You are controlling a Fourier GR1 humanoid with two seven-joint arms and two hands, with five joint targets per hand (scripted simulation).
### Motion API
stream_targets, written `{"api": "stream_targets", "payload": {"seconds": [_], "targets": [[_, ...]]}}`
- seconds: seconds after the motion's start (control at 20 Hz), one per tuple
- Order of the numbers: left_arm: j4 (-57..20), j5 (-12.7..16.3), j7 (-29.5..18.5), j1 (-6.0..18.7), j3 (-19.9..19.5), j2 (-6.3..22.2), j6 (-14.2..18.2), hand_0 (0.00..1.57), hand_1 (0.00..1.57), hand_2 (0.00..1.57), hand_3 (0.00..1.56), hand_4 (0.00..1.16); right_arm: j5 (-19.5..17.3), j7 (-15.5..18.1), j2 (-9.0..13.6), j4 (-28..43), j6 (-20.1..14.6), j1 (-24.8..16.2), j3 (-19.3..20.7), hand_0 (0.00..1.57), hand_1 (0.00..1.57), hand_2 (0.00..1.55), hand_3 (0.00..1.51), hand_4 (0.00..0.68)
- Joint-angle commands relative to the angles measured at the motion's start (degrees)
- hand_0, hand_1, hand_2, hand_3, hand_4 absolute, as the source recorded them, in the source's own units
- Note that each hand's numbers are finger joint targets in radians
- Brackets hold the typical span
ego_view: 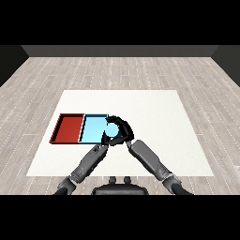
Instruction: Pick the blue can and put it in the blue box
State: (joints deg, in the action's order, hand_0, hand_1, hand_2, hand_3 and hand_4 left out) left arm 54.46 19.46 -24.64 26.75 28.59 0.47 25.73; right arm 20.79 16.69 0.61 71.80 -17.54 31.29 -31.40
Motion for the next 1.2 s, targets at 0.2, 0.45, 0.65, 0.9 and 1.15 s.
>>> {"api": "stream_targets", "payload": {"seconds": [0.2, 0.45, 0.65, 0.9, 1.15], "targets": [[-0.03, -2.76, 1.2, 0.16, -3.23, -0.45, -2.38, 1.57, 1.57, 1.55, 1.48, 1.14, -0.76, 1.18, -0.6, 0.46, 2.1, -3.1, 1.34, 0.0, 0.0, 0.0, 0.0, 0.0], [-0.75, -4.22, 0.93, 0.99, -2.84, -0.46, -0.76, 1.57, 1.57, 1.57, 1.5, 1.13, 1.99, -2.14, -0.61, -1.65, 2.68, 1.9, 4.29, 0.0, 0.0, 0.0, 0.0, 0.0], [0.54, -7.4, 3.06, 0.37, -4.66, -0.46, -0.39, 1.57, 1.57, 1.57, 1.51, 1.13, -1.67, -1.29, -0.14, 0.59, 6.86, -1.09, 8.99, 0.0, 0.0, 0.0, 0.0, 0.0], [1.52, -7.99, 1.63, -1.9, -5.64, -0.45, -0.24, 1.57, 1.57, 1.57, 1.5, 1.13, 0.35, -6.85, 5.55, 18.1, 8.2, -11.14, 9.37, 0.0, 0.0, 0.0, 0.0, 0.0], [-5.98, -9.6, 0.29, 2.68, -7.89, -0.44, -0.55, 1.57, 1.57, 1.57, 1.49, 1.13, 0.8, -3.66, 7.4, 19.66, 9.01, -14.51, 14.79, 0.0, 0.0, 0.0, 0.0, 0.0]]}}
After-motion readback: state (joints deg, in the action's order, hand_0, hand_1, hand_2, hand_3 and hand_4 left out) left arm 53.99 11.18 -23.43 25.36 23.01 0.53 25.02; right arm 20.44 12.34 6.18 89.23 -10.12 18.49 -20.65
